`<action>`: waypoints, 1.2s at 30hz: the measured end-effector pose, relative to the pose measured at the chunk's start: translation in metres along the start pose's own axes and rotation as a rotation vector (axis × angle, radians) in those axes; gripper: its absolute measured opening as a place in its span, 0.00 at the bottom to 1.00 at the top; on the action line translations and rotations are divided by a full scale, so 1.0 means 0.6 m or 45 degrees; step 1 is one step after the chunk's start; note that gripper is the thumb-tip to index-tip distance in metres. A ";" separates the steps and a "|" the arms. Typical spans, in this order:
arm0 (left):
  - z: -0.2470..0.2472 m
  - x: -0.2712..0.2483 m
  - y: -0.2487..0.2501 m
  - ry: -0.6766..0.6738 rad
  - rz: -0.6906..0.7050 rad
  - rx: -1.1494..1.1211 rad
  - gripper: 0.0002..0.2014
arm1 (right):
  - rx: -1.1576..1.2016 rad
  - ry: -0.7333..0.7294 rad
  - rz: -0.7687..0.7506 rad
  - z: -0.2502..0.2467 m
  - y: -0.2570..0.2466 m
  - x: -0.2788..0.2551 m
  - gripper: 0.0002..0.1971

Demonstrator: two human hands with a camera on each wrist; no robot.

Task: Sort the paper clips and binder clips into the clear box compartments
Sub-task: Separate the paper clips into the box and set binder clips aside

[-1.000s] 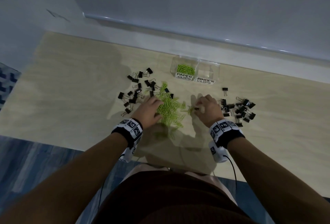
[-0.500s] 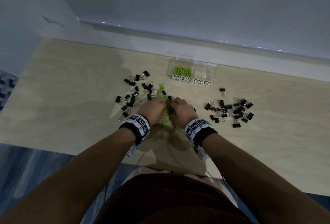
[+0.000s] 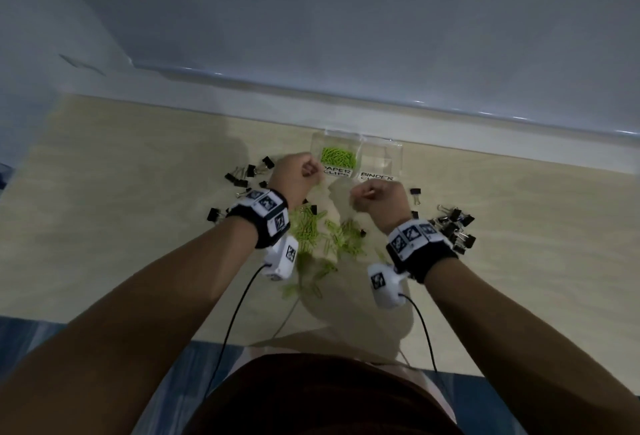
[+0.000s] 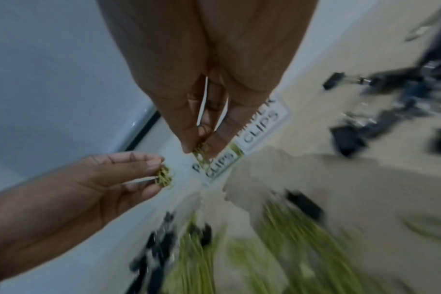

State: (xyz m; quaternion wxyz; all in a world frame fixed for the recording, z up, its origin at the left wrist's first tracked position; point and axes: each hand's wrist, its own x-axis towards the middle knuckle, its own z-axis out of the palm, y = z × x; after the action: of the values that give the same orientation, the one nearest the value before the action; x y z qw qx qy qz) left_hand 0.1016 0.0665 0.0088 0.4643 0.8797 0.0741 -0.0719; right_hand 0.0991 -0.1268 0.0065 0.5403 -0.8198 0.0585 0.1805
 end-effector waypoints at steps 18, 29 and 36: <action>-0.007 -0.066 -0.055 -0.345 0.046 0.520 0.10 | -0.934 -0.394 -0.364 0.045 0.000 0.007 0.11; 0.032 -0.113 -0.098 -0.414 0.033 0.752 0.17 | -1.265 -0.620 -0.474 0.120 0.030 -0.023 0.21; 0.034 -0.108 -0.085 -0.494 0.168 0.823 0.07 | -1.083 -0.491 -0.543 0.083 0.056 -0.042 0.13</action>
State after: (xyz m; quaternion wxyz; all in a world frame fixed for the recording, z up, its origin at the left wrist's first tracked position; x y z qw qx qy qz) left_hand 0.0271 0.0741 -0.0312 0.1720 0.9536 -0.0985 -0.2266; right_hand 0.0544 -0.0980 -0.0310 0.1849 -0.9126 -0.2892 0.2221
